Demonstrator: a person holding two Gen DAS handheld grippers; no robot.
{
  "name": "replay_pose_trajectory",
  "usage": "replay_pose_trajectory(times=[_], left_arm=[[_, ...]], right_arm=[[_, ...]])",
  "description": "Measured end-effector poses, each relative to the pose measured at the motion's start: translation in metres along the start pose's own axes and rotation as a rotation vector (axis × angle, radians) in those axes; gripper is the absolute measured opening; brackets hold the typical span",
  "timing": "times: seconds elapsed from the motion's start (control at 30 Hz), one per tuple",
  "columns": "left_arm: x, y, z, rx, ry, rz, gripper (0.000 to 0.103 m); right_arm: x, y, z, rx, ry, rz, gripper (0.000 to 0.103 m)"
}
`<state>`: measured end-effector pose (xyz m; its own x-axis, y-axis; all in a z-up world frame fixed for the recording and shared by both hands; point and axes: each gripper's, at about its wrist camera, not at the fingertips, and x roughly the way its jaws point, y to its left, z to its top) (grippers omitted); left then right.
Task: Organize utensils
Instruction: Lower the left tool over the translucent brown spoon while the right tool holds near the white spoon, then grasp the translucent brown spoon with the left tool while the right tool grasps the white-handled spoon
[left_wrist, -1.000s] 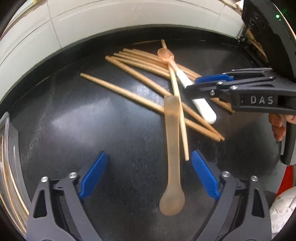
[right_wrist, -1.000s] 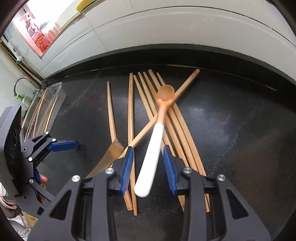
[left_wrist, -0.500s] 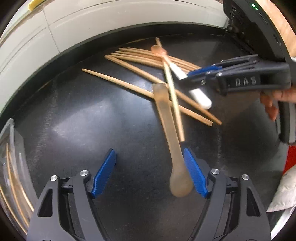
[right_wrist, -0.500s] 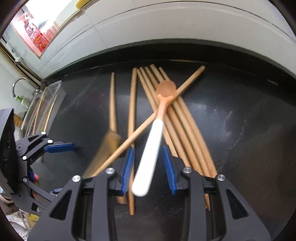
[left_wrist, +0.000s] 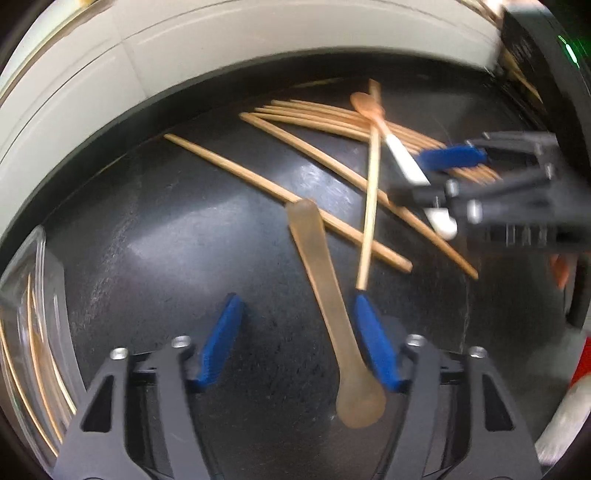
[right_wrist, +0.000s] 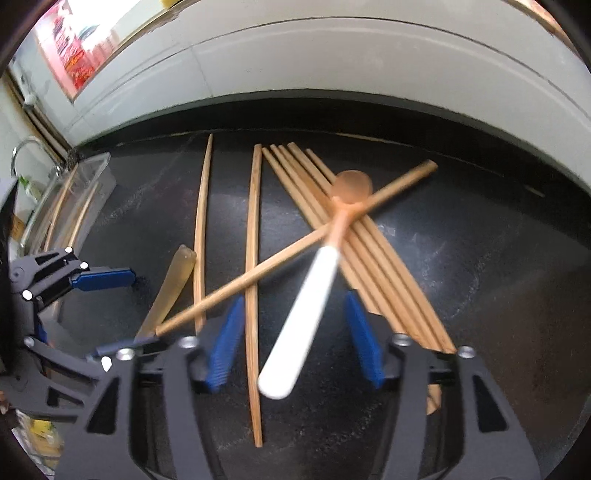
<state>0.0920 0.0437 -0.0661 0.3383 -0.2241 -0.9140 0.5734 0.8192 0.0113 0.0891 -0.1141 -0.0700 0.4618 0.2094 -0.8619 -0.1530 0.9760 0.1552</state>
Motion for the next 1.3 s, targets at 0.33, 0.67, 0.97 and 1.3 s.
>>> replay_pose_trajectory(times=[0.33, 0.67, 0.97, 1.3], left_arm=[[-0.011, -0.006, -0.021, -0.005, -0.064, 0.053, 0.036], [-0.016, 0.009, -0.032, -0.052, -0.076, 0.14, 0.016], [0.001, -0.032, -0.016, 0.101, -0.102, 0.342, 0.013], [-0.008, 0.014, -0.02, -0.174, -0.144, 0.079, 0.011]], right_arm=[[-0.002, -0.02, 0.0, 0.015, -0.029, -0.024, 0.073], [-0.007, -0.039, 0.001, 0.115, -0.059, -0.038, 0.046], [0.0, -0.012, 0.0, 0.104, -0.111, -0.137, 0.017], [-0.016, -0.037, -0.011, 0.211, -0.101, 0.02, 0.016]])
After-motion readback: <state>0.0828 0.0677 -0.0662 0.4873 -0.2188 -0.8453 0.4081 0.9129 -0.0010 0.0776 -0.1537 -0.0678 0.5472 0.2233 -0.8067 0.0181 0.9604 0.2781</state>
